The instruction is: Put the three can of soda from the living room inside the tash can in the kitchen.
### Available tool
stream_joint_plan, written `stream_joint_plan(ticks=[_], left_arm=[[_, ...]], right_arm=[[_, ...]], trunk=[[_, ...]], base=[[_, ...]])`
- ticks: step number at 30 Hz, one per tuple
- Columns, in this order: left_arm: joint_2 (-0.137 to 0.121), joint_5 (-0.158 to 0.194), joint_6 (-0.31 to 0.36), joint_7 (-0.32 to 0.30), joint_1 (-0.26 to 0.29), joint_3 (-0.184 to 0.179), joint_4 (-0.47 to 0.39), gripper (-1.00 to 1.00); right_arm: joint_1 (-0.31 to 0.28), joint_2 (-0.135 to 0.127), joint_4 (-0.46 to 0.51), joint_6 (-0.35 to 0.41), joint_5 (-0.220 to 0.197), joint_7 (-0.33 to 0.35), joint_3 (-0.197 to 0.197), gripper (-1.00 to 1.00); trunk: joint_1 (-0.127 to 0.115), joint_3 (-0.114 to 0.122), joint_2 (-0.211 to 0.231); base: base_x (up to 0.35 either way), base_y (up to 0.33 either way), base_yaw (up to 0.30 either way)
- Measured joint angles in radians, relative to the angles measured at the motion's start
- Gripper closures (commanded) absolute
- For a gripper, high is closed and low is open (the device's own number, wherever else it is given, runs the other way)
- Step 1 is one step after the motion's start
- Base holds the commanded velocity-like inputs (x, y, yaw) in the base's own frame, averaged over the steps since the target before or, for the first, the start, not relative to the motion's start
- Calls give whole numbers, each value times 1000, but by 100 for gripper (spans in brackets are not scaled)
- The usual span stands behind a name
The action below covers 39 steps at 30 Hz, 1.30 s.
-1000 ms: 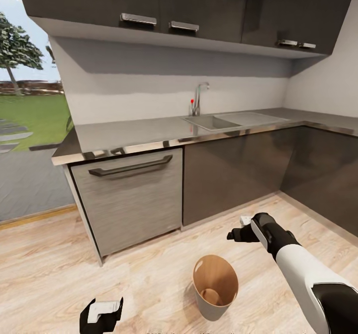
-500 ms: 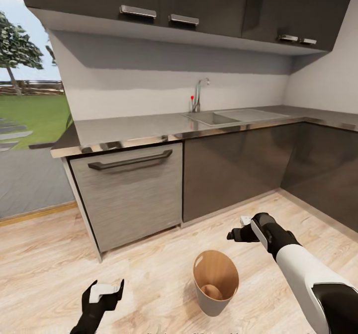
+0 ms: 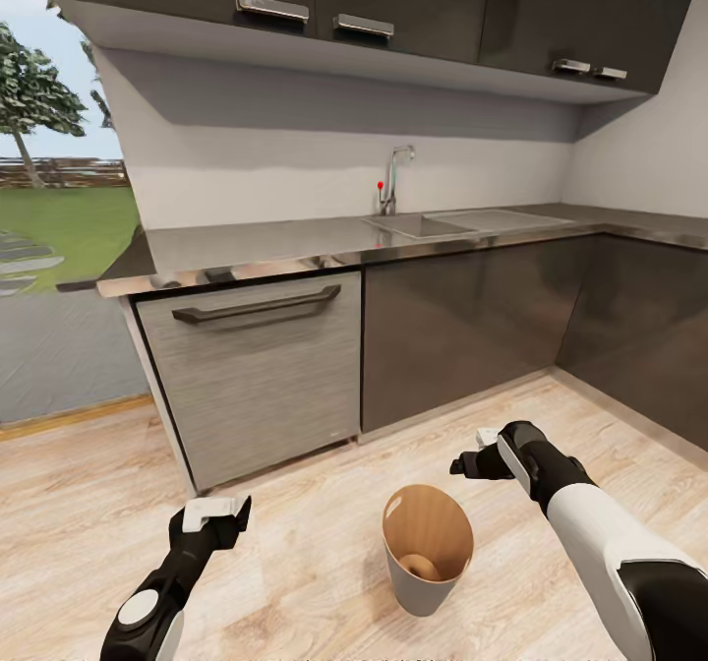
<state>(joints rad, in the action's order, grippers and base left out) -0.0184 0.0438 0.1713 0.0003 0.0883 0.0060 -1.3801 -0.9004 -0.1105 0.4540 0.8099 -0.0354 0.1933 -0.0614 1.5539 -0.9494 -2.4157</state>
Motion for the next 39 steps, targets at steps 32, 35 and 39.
stream_joint_plan(ticks=[32, 35, 39], left_arm=[[-2, -5, -10, 10, -2, 0, 45, -100], [-2, -5, -10, 10, -2, 0, 46, -100], [-2, -5, -10, 10, -2, -1, 54, -100]], right_arm=[[2, -3, 0, 0, -1, 2, 2, -100], [2, -5, 0, 0, -1, 2, 2, -100], [2, -5, 0, 0, 0, 2, 2, -100]], trunk=[[55, -115, -89], [57, -126, -90], [58, -142, -90]], base=[[0, 0, 0], [0, 0, 0], [0, 0, 0]])
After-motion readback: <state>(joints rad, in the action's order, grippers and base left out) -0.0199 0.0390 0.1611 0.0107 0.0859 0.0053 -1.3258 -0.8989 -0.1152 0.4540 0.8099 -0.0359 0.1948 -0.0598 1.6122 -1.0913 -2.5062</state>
